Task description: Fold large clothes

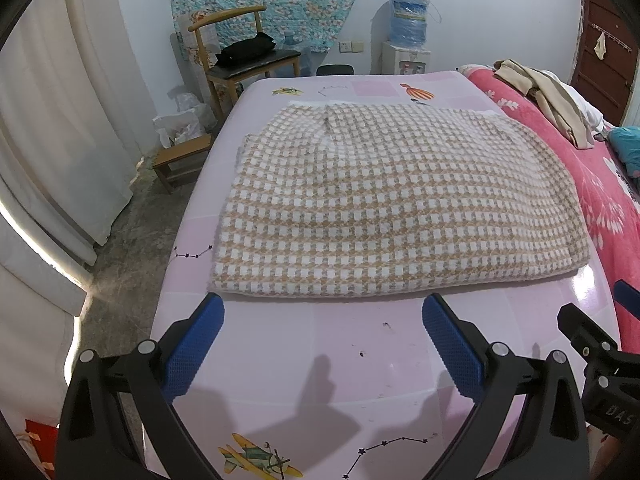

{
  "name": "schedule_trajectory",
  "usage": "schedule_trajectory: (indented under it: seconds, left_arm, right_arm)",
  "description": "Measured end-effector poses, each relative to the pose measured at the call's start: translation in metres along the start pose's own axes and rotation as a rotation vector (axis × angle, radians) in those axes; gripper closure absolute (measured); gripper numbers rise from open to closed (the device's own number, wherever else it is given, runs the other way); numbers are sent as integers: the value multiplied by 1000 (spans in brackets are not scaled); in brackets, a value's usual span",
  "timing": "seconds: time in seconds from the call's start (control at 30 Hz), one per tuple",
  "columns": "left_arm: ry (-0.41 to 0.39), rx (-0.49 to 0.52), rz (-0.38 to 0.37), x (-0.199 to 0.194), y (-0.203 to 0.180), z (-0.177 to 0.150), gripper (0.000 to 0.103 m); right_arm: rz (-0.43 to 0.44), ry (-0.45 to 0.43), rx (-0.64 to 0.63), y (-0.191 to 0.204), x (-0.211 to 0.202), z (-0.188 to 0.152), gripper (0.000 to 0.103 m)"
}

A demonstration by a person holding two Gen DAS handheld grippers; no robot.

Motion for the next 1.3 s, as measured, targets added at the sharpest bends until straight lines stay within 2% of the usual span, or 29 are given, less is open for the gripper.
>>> schedule_trajectory:
  seconds: [1.3]
  left_arm:
    - [-3, -2, -13, -1, 1, 2, 5]
  right_arm:
    - [-1, -2, -12, -1, -1, 2, 8]
Point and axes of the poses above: each gripper's, at about its wrist camera, not at the fingertips, and x roughly the way its jaws point, y to its left, z to its top, the point moved 6 cm from there along x, roughly the way its jaws point, and after that the axes turned 1 degree about x, right-handed, at the moved point
